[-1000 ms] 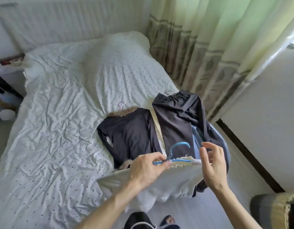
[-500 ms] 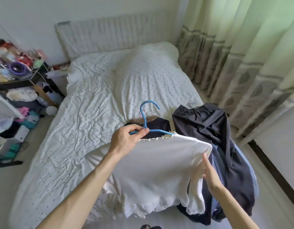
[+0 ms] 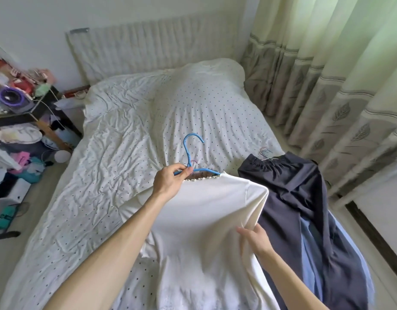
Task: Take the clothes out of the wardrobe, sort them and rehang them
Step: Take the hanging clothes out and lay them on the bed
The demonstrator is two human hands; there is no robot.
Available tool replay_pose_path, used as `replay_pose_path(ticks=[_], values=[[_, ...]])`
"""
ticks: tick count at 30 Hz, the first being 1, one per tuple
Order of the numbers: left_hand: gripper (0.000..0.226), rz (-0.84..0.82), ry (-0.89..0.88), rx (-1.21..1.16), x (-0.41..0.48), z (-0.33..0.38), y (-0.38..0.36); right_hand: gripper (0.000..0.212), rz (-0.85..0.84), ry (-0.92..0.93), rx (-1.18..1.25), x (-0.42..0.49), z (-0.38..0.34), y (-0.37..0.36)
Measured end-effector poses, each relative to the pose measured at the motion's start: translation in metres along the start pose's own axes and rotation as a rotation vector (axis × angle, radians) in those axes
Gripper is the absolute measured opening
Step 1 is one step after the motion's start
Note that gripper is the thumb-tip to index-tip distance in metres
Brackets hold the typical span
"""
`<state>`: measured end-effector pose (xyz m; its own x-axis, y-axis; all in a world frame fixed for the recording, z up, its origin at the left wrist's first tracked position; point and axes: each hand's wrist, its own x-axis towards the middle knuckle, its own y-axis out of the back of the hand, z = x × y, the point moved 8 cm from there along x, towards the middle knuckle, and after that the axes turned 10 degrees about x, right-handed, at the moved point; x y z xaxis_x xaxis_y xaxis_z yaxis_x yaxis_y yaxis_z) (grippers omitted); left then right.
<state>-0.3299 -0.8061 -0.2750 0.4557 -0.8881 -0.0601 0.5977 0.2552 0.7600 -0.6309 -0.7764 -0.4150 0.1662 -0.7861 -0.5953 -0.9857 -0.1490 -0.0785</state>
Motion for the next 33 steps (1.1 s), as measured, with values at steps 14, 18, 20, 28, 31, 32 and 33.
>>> replay_pose_path(ticks=[14, 18, 20, 28, 31, 32, 33], values=[[0.02, -0.169, 0.098, 0.122, 0.25, -0.165, -0.148, 0.03, 0.189, -0.172, -0.096, 0.184, 0.011, -0.074], [0.02, -0.268, 0.193, 0.089, 0.282, -0.217, -0.21, 0.027, 0.211, -0.219, -0.177, 0.223, 0.037, -0.08], [0.021, -0.255, 0.246, 0.082, 0.296, -0.237, -0.232, 0.031, 0.224, -0.23, -0.202, 0.237, 0.046, -0.08], [0.025, -0.303, 0.272, 0.186, 0.328, -0.284, -0.308, 0.074, 0.134, -0.349, -0.645, 0.283, 0.093, -0.071], [0.027, -0.301, 0.241, 0.216, 0.317, -0.287, -0.325, 0.083, 0.057, -0.425, -0.835, 0.284, 0.118, -0.071], [0.026, -0.278, 0.227, 0.249, 0.314, -0.287, -0.326, 0.085, 0.05, -0.436, -0.863, 0.282, 0.123, -0.071], [0.026, -0.26, 0.222, 0.26, 0.311, -0.288, -0.325, 0.087, 0.049, -0.437, -0.884, 0.279, 0.126, -0.072]])
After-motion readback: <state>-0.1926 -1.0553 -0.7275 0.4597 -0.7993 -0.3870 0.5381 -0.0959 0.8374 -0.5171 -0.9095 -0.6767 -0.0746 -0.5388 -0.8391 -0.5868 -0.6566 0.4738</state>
